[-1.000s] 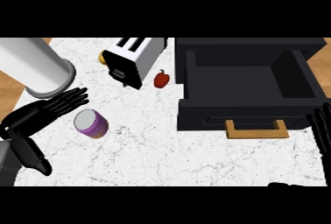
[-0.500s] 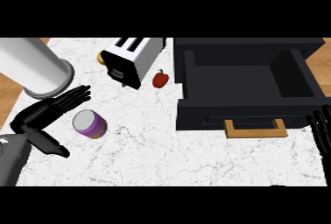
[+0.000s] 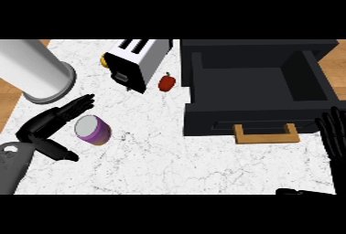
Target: Pick up the can, place it into the drawer and close the drawer
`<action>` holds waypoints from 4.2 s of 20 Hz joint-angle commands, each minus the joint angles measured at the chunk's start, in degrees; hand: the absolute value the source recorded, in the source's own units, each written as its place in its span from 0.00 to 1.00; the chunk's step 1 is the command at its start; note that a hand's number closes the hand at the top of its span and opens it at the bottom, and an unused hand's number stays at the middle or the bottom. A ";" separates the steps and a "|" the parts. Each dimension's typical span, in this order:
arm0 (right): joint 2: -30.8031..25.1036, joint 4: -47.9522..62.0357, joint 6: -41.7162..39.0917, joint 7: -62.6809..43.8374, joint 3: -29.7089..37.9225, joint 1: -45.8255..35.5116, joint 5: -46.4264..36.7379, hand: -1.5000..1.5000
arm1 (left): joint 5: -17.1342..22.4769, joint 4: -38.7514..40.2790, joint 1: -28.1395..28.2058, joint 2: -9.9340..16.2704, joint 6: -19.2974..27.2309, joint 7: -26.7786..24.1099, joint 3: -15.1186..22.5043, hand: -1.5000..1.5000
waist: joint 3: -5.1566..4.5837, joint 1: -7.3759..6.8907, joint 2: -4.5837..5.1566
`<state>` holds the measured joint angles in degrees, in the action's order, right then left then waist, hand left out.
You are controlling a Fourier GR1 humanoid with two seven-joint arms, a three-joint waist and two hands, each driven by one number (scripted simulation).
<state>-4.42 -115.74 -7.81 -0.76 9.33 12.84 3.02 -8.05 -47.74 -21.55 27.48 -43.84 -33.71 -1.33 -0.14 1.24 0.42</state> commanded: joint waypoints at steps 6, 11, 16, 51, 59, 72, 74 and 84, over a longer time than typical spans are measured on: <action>-0.45 0.68 -0.77 1.31 1.16 -0.07 0.59 0.00 | -2.54 10.16 -3.36 2.76 -6.27 -15.11 4.79 0.00 | -0.04 0.55 0.17; -0.15 -1.44 2.11 -4.59 0.31 -4.50 -0.54 0.00 | -3.34 14.49 -5.17 1.98 -3.01 -17.87 6.72 0.00 | -0.07 0.02 0.19; -1.63 -3.71 -0.73 -4.28 1.15 -0.88 1.24 0.00 | -4.49 21.97 -7.20 0.63 -0.02 -19.56 8.14 0.00 | -0.12 1.15 0.33; 0.81 -7.26 -2.77 -1.67 1.23 5.14 2.82 0.00 | -5.18 30.17 -12.94 -5.92 2.50 -25.94 14.50 1.00 | 0.00 0.62 0.02; -0.51 -8.16 -2.53 -3.98 4.04 3.72 5.29 0.00 | -3.14 29.30 -12.19 -8.06 -0.89 -24.16 15.70 1.00 | -0.03 0.66 0.08; 0.42 -6.83 -3.52 -0.36 6.03 7.45 5.49 0.00 | 20.36 25.45 -9.47 -15.80 38.72 -5.90 -9.02 1.00 | 0.33 -2.44 -1.17; 1.82 -11.37 -1.63 -4.30 4.47 7.74 4.33 0.00 | 20.00 19.63 -8.34 -17.37 41.49 -4.59 -7.81 1.00 | 0.23 -1.95 -0.93; 2.33 -10.58 -3.07 -1.92 6.14 8.73 5.37 0.00 | 18.00 -15.03 -5.80 -21.05 50.15 19.86 1.31 1.00 | 0.28 -2.38 -1.20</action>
<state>-2.16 -126.26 -10.54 -3.41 14.28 21.10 7.47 10.40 -50.83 -27.88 7.35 3.04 -21.71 -2.65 0.14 -1.07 -0.69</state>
